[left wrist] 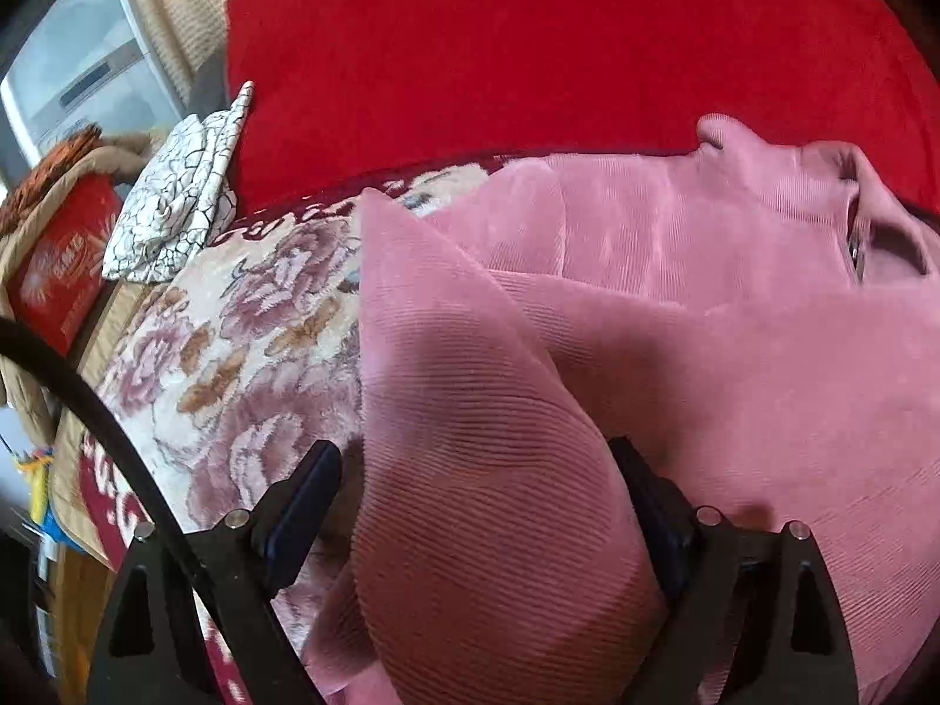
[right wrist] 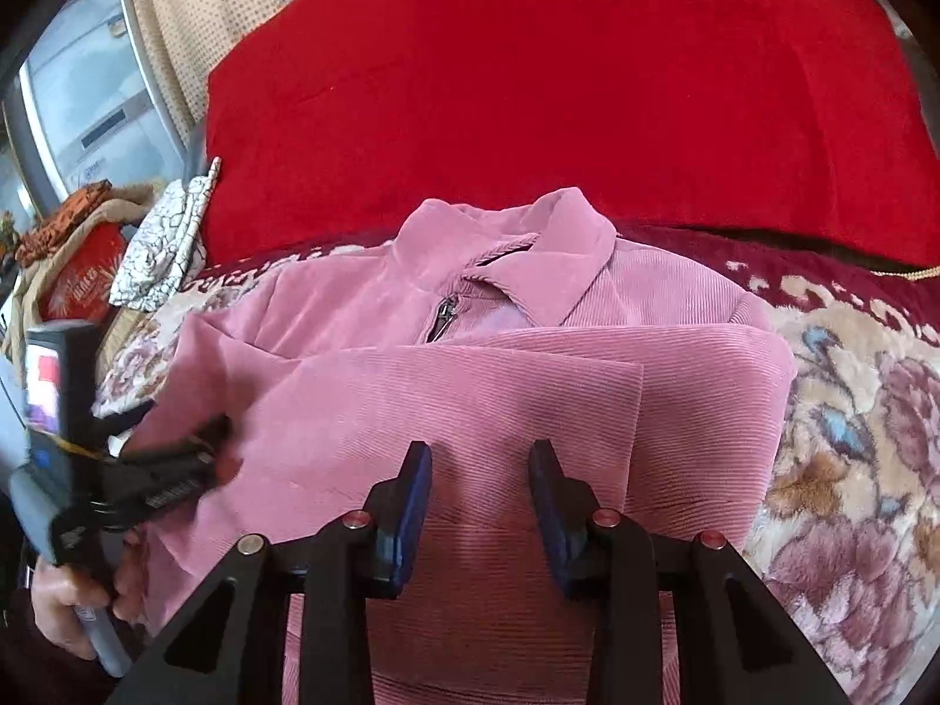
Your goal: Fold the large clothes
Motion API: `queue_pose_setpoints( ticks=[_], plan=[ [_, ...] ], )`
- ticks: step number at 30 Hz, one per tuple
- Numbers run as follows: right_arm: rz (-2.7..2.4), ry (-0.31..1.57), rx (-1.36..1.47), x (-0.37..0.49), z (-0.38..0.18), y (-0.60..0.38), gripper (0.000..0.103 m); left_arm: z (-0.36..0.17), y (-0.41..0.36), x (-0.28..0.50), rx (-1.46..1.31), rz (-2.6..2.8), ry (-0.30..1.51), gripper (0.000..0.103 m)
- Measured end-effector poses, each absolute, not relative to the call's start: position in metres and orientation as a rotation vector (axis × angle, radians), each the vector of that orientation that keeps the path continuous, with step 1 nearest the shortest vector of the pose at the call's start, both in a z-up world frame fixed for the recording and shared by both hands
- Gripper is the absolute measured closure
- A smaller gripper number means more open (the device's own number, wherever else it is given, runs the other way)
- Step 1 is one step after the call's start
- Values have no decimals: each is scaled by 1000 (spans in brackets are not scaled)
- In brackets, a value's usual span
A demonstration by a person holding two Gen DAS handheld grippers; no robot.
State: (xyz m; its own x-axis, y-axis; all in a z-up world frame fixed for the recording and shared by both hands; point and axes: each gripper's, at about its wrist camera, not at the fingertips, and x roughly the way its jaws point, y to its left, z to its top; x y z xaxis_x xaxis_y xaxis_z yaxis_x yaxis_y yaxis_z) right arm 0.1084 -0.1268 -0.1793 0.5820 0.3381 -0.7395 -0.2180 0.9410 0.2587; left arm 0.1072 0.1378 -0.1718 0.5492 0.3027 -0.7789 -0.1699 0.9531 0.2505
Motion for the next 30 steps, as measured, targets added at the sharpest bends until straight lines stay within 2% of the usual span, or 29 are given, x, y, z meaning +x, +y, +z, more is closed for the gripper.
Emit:
queue_pose_setpoints(
  ticks=[5, 8, 10, 20, 26, 28, 30],
  plan=[
    [331, 875, 189, 107, -176, -133, 64, -175, 137, 109, 158, 278, 954, 8],
    [340, 825, 195, 101, -166, -137, 64, -180, 154, 108, 5, 262, 1006, 0],
    [348, 800, 197, 99, -161, -136, 64, -182, 166, 109, -101, 230, 1032, 0],
    [321, 881, 93, 105, -178, -119, 64, -175, 164, 110, -53, 234, 1025, 0],
    [326, 889, 96, 107, -180, -122, 64, -130, 141, 81, 84, 260, 741, 0],
    [327, 890, 103, 107, -179, -122, 64, -135, 130, 82, 124, 206, 760, 0],
    [330, 891, 114, 108, -179, -122, 65, -152, 121, 91, 152, 161, 856, 0]
  ],
)
